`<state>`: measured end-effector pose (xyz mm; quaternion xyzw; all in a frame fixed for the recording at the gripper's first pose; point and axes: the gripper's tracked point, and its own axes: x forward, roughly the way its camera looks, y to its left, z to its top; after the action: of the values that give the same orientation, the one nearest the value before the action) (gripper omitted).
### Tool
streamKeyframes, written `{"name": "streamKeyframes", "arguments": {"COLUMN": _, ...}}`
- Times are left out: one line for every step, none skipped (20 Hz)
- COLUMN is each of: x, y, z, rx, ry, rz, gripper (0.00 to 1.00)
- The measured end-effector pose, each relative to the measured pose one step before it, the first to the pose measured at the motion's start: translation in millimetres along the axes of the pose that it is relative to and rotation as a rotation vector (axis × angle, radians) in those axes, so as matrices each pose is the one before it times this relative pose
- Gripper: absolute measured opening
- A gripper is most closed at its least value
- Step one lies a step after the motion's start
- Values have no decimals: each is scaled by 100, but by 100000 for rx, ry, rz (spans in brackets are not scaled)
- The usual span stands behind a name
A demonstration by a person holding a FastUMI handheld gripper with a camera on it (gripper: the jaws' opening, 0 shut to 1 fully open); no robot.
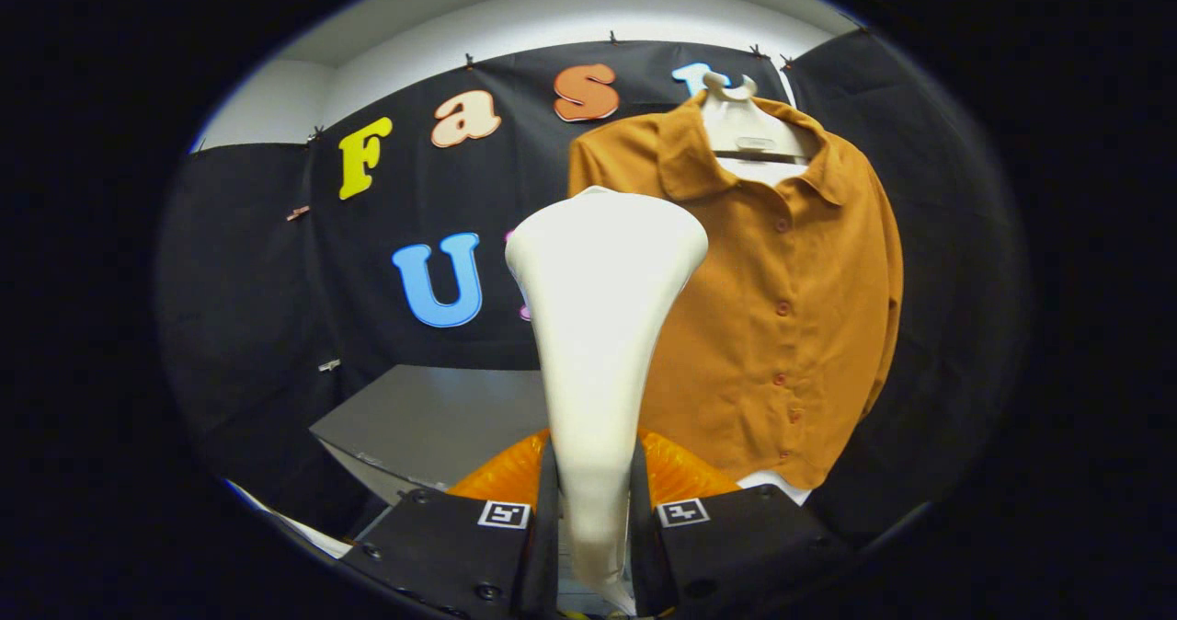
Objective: Iron the clothes twice with a garment steamer, once on the left side and once on the right side.
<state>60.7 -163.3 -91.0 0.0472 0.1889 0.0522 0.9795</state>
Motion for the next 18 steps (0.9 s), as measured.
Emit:
{"name": "streamKeyframes", "arguments": {"x": 82, "y": 1819, "z": 432, "rx": -1351, "ry": -1593, "rz": 1345, "gripper": 35}}
{"name": "streamKeyframes", "arguments": {"x": 85, "y": 1738, "z": 641, "rx": -586, "ry": -2043, "rz": 1238, "gripper": 36}}
{"name": "streamKeyframes", "arguments": {"x": 19, "y": 1590, "z": 659, "rx": -106, "ry": -1930, "rz": 1023, "gripper": 35}}
{"name": "streamKeyframes", "arguments": {"x": 87, "y": 1637, "z": 368, "rx": -244, "ry": -1814, "rz": 914, "gripper": 35}}
{"name": "streamKeyframes", "arguments": {"x": 159, "y": 1363, "z": 367, "rx": -26, "ry": -1321, "rz": 997, "gripper": 35}}
{"name": "streamKeyframes", "arguments": {"x": 76, "y": 1278, "z": 270, "rx": 315, "ry": -951, "rz": 1020, "gripper": 35}}
{"name": "streamKeyframes", "arguments": {"x": -31, "y": 1123, "z": 358, "rx": 683, "ry": -648, "rz": 784, "gripper": 35}}
{"name": "streamKeyframes", "arguments": {"x": 39, "y": 848, "z": 303, "rx": 563, "ry": -125, "rz": 402, "gripper": 35}}
{"name": "streamKeyframes", "arguments": {"x": -31, "y": 704, "z": -42, "rx": -139, "ry": -230, "rz": 285, "gripper": 35}}
{"name": "streamKeyframes", "arguments": {"x": -92, "y": 722, "z": 52, "rx": -649, "ry": -470, "rz": 373, "gripper": 35}}
{"name": "streamKeyframes", "arguments": {"x": -102, "y": 516, "z": 122, "rx": -995, "ry": -537, "rz": 320, "gripper": 35}}
{"name": "streamKeyframes", "arguments": {"x": -88, "y": 439, "z": 92, "rx": -1154, "ry": -796, "rz": 33, "gripper": 35}}
{"name": "streamKeyframes", "arguments": {"x": -159, "y": 314, "z": 208, "rx": -873, "ry": -786, "rz": 211, "gripper": 35}}
{"name": "streamKeyframes", "arguments": {"x": -5, "y": 297, "z": 183, "rx": -500, "ry": -777, "rz": 485, "gripper": 35}}
{"name": "streamKeyframes", "arguments": {"x": -61, "y": 298, "z": 275, "rx": -501, "ry": -599, "rz": 559, "gripper": 35}}
{"name": "streamKeyframes", "arguments": {"x": 45, "y": 148, "z": 163, "rx": -373, "ry": -716, "rz": 304, "gripper": 35}}
{"name": "streamKeyframes", "arguments": {"x": -116, "y": 41, "z": 191, "rx": -460, "ry": -734, "rz": 71, "gripper": 35}}
{"name": "streamKeyframes", "arguments": {"x": 6, "y": 4, "z": 271, "rx": -296, "ry": -887, "rz": -19, "gripper": 35}}
